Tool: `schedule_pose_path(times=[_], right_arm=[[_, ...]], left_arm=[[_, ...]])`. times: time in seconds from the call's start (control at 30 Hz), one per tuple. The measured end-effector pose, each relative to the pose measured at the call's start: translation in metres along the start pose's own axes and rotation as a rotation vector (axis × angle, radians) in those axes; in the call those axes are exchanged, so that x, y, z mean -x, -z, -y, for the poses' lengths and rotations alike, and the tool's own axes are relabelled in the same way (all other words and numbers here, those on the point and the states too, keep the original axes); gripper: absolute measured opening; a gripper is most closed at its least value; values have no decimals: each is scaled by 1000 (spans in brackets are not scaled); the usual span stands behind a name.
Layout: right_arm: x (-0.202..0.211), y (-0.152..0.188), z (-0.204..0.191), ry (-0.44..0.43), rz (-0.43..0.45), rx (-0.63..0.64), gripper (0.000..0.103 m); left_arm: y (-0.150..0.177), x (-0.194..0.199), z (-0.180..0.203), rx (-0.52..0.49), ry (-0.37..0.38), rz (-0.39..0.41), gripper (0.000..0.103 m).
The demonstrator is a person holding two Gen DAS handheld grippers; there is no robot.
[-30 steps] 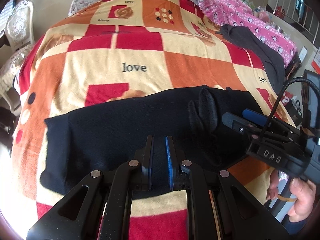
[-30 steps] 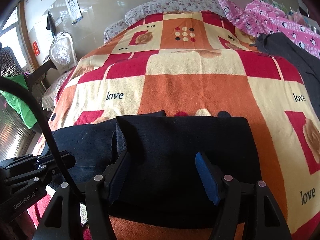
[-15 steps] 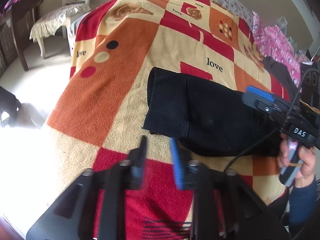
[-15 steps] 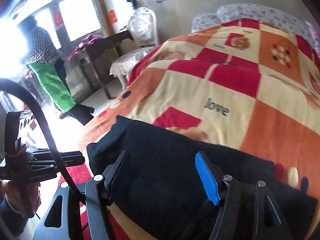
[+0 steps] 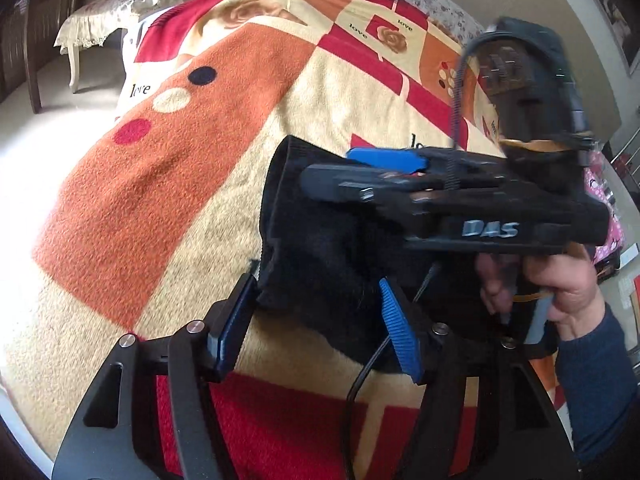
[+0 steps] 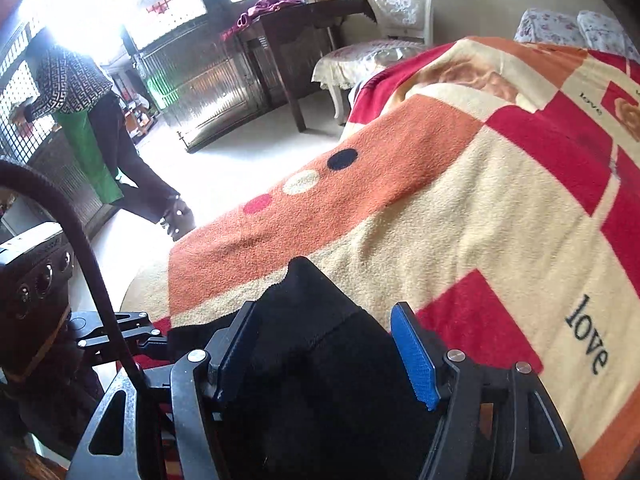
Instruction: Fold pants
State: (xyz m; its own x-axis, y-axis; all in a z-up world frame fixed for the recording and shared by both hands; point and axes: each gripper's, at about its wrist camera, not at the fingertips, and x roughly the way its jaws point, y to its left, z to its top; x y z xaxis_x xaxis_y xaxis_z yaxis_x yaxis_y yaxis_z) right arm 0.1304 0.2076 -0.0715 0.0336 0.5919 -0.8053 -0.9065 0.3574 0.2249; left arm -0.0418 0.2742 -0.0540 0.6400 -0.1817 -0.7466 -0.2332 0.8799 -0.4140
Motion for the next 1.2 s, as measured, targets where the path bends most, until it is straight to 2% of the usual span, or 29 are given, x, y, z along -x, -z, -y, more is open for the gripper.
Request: schedule_pose_path(times=[0.03,0.07,0.17,0.2,0.3,0.37,0.4,0.5,0.57,0.6,0.63,0.7,0.83,0.97,1.1,1.2], right_arm=[[-7,-2,1,-2,-12,7,64],[-14,-2,1,-11,-21,16,56],[-18,-3,-2,13,-6,44,44],[-18,-3,-5,23,-6,57,43],[-16,-5,-9,48,8,82,31],[-13,-6,-10,55,27,87,19],[-9,-6,-10,53,46,79,17],[12,-4,-11,21,108,37,14],[29,-2,-11,-1,145,14,13],[36,-1,-14,1,161,13,13],[43,2,-18,4,171,13,13],[55,5,-22,13,203,10,13],[102,17,-22,11,309,-36,13],[166,34,-11,7,417,-89,13],[232,70,8,96,498,-147,12],[261,109,29,133,526,-230,10]], left_arm=[[-1,-1,0,2,1,9,64],[-1,0,-1,6,3,13,64],[-1,4,-5,29,-1,-13,64],[-1,6,-6,37,-6,-13,64],[5,9,-6,18,-41,17,65],[8,6,-1,-20,-65,54,69],[8,3,1,-27,-66,65,72],[3,-3,-1,-12,-24,106,74],[-5,-7,-4,8,38,101,53],[-10,-9,-2,12,73,82,37],[-12,-7,1,7,84,82,31],[-15,4,15,-44,55,121,27],[-19,39,56,-169,59,214,23],[-22,69,109,-288,142,274,23],[-21,67,166,-377,257,253,23],[-11,48,210,-443,316,207,23]])
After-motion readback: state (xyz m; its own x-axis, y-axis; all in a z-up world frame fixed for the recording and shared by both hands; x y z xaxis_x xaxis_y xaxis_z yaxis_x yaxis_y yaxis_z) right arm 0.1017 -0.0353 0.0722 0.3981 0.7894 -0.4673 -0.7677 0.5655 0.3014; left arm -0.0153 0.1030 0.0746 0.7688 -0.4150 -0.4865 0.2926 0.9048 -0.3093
